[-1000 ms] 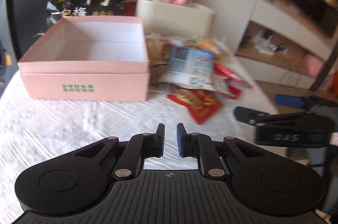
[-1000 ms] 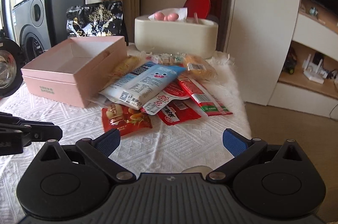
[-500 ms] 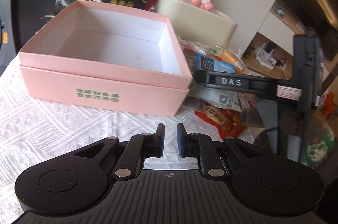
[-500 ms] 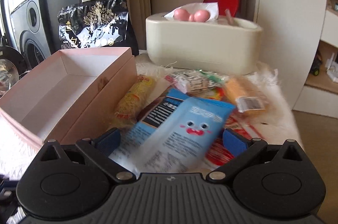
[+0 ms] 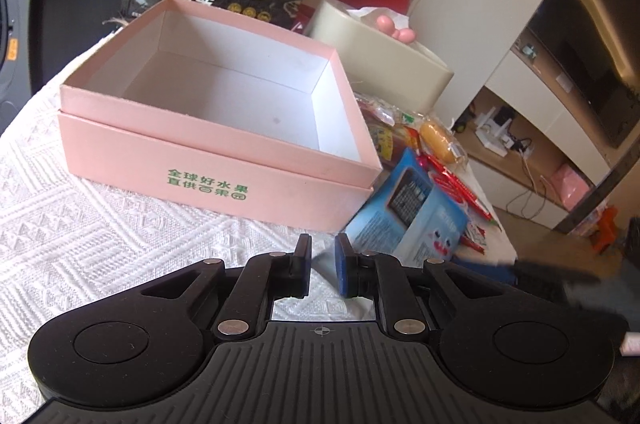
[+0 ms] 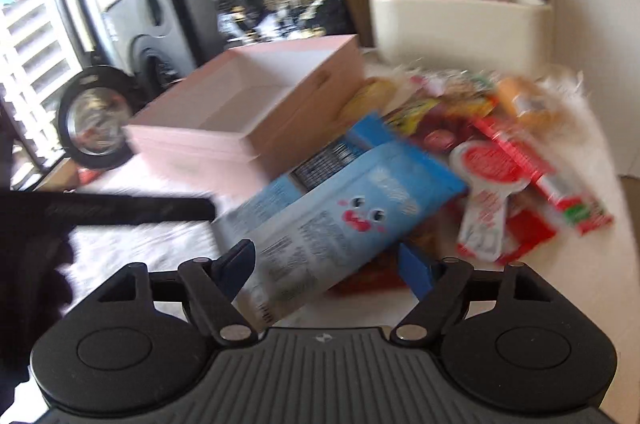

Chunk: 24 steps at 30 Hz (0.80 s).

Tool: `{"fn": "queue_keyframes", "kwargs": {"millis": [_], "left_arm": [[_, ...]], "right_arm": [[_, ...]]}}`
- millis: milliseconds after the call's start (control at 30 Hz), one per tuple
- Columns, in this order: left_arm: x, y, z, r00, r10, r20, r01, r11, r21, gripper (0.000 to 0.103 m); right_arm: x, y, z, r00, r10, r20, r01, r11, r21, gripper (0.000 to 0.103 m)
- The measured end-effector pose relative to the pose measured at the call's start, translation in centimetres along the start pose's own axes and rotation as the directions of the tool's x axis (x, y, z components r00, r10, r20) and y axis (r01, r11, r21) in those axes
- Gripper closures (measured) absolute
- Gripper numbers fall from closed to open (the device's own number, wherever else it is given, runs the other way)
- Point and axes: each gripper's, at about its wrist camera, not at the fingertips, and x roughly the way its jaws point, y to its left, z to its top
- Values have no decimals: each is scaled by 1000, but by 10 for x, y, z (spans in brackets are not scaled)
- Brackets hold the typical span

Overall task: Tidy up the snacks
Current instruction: 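Reach the left tool to the blue snack packet and close on it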

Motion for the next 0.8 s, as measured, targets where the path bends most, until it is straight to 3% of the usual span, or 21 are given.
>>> {"fn": "queue_keyframes", "kwargs": {"millis": [67, 133, 300, 367, 433, 533, 633, 700, 800], "left_arm": [[-4, -4, 0, 1000, 11, 6, -11, 1000, 16, 88], [-7, -11, 3, 1000, 16, 11, -16, 998, 53, 88], [12, -34, 13, 999, -30, -11, 31, 988, 152, 88], [23, -38, 18, 1000, -28, -12, 30, 988, 153, 88], [32, -38, 18, 999, -41, -25, 44, 989, 140, 88], [39, -33, 10, 999, -22, -39, 27, 991, 130, 88], [37, -25, 5, 999, 1, -42, 4, 993, 117, 84], [34, -17, 5, 999, 9, -36, -5, 995, 105, 75], [33, -5, 5, 999, 7, -43, -3, 996, 84, 74]], "right_arm": [[-7, 6, -8, 997, 73, -9, -73, 997, 15, 23], [-17, 7, -11, 997, 70, 20, -70, 997, 21, 16], [-41, -15, -11, 990, -92, 107, 86, 994, 63, 14], [-45, -28, -14, 982, -155, 112, 145, 985, 96, 13], [-48, -41, -19, 979, -171, 106, 154, 977, 149, 13], [-43, -45, -25, 984, -151, 98, 132, 975, 178, 13], [-32, -36, -24, 994, -39, 97, 24, 989, 149, 13], [-20, -29, -21, 995, 19, 94, -31, 991, 129, 13], [-2, -24, -13, 993, 82, 83, -95, 982, 163, 13]]}}
